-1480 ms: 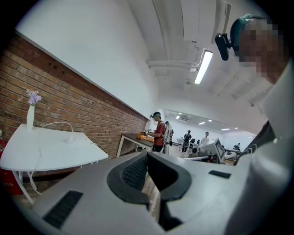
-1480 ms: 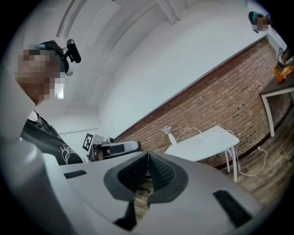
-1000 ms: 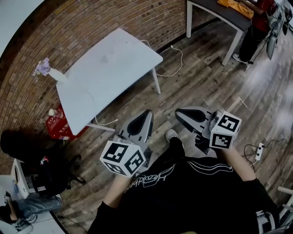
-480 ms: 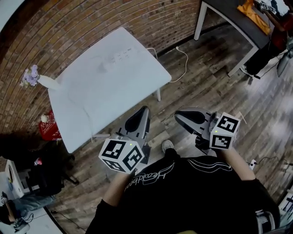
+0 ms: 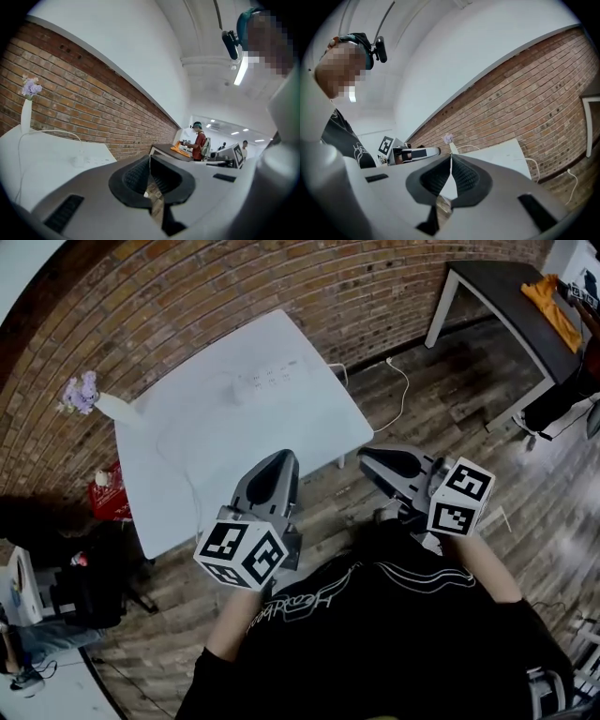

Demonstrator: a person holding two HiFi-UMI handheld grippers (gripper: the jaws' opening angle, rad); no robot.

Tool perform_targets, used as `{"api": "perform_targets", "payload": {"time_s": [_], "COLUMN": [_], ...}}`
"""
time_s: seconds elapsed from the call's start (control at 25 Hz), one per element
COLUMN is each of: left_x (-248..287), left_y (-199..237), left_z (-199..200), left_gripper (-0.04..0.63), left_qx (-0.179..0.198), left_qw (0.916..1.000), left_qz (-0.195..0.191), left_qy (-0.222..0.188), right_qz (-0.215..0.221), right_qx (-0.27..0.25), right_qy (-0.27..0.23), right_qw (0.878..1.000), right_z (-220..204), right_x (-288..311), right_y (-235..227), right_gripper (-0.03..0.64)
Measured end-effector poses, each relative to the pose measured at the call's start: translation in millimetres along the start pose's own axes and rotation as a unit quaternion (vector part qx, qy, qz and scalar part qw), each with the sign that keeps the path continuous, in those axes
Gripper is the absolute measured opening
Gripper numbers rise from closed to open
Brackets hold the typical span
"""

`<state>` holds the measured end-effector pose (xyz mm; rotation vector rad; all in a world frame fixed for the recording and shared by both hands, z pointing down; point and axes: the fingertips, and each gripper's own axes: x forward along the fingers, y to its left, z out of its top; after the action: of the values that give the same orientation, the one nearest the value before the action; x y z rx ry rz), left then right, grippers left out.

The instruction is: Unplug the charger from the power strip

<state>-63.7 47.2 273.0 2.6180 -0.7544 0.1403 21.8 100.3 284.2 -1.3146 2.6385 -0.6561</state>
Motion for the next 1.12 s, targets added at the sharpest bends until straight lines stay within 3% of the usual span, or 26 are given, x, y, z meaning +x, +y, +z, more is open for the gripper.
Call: {"api": "perform_targets", "payload": {"time_s": [0.24,0.4,0.6,0.8,1.12], "left_x": [22,41,76,114,147], "left_y": [39,72,109,134,150], "left_z": [19,26,32,29,11], "left_gripper": [0.006,0.006,0.006,0.006,0.008], "left_qx": [-0.009,-0.025,-0.039,-0.060,-0.077], "left_qw": [0.9975,0.9914,0.9812,0.9655,0.9472], "left_qz": [0.068,0.126,0.187,0.251,0.310], "left_qy": [-0.017,-0.027,-0.029,-0.032,-0.031], "right_qz": [0.063,0.117,0.172,0.229,0.258], "right_qx": [-0.001,0.009,0.005,-0.004,-0.027], "right_qy": [0.025,0.047,0.071,0.103,0.159], "right_qw": [0.998,0.992,0.983,0.968,0.953], "right_z": [25,42,65,77,58], "right_x": [45,86,129,154,181], "right_y": [-40,-74,-115,-154,-216], "right_gripper": [-0.002,-0.002,-0.002,-0.002,0.000]}}
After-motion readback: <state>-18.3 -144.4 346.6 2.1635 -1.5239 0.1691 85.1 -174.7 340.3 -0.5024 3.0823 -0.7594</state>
